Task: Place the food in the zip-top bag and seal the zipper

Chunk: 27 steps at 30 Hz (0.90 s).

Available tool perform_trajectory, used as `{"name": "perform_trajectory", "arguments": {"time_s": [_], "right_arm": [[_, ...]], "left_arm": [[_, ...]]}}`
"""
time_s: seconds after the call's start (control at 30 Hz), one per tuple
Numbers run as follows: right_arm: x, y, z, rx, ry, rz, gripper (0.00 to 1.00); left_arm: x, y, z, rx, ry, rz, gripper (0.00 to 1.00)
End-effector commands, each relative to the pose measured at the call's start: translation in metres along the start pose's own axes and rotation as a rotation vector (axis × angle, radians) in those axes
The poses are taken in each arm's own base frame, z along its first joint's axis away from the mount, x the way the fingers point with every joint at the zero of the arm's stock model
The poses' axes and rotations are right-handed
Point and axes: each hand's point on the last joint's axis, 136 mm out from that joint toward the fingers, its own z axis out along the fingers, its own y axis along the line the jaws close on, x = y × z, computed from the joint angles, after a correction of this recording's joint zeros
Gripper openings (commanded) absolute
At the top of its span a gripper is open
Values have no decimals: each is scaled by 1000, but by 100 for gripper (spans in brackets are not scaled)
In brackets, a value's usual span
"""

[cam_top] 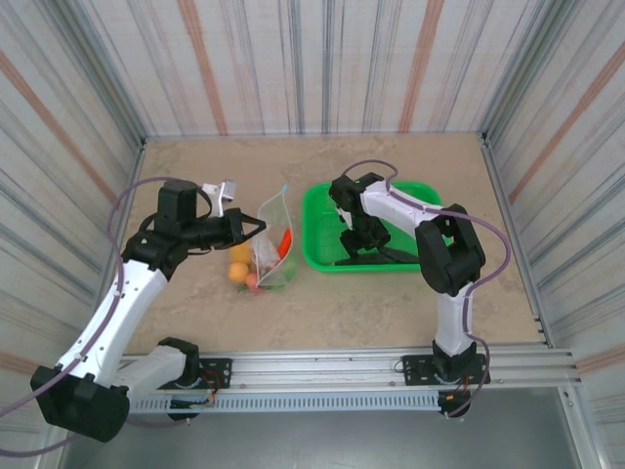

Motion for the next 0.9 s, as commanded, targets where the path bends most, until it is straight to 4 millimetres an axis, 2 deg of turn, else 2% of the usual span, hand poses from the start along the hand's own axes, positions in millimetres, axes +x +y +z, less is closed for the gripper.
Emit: {"name": "perform_trajectory", "arguments": {"time_s": [0.0,0.17,0.3,0.5,0.63,0.73,0.87], "right_arm": [[-17,-36,15,139,-64,88,65],[-36,-59,1,125,-185,194,57],[-44,-74,-8,112,-231,246,57],[-45,-83,2,83,-192,281,64],[-45,-86,-11,84,-249,293,65],[-42,-99,-21,117,-285,327,64],[-30,-122,-10,190,-241,380,64]], "left_arm": [[1,-1,2,13,10,-5,0],[1,-1,3,13,13,-9,0],[1,-1,4,14,15,-11,0],[0,-1,5,15,17,-14,0],[0,-2,4,14,16,-12,0],[1,0,4,11,18,-11,0],[0,-1,7,22,28,-19,0]]}}
